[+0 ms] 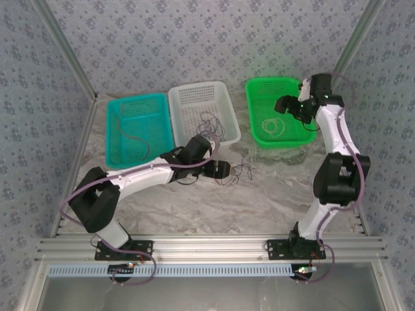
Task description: Untangle the cables
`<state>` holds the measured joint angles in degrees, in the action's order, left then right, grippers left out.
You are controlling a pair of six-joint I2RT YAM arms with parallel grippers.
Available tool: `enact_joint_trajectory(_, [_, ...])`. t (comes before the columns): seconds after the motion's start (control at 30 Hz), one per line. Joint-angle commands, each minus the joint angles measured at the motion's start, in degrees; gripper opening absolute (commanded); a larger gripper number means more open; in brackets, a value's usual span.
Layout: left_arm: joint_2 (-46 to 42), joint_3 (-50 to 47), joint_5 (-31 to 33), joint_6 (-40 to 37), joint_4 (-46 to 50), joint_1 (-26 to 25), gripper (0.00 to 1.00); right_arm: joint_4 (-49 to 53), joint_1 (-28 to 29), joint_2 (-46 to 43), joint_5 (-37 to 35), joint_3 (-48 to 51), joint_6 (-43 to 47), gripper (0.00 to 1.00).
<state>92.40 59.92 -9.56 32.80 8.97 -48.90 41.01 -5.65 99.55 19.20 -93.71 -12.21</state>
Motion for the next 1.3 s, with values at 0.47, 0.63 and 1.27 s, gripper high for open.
enact_joint_trajectory(0.47, [-14.96,-9.3,16.57,-2.17,-8.85,0.34,0.88,-0.58,26.54,-19.57,-12.23,32.73,-5.01,0.75])
enact_joint_trajectory(0.63, [-20.47,-13.26,21.41,-2.26,-10.55,0.8,0.89,-2.59,27.91,-18.19,-12.54,37.29,-6.71,0.72])
enact_joint_trajectory(1.27, [-25.96,-17.76,24.69,0.41,-10.91,2.22,0.89,-9.99,31.7,-10.75,-19.18,40.42,-8.02,0.12])
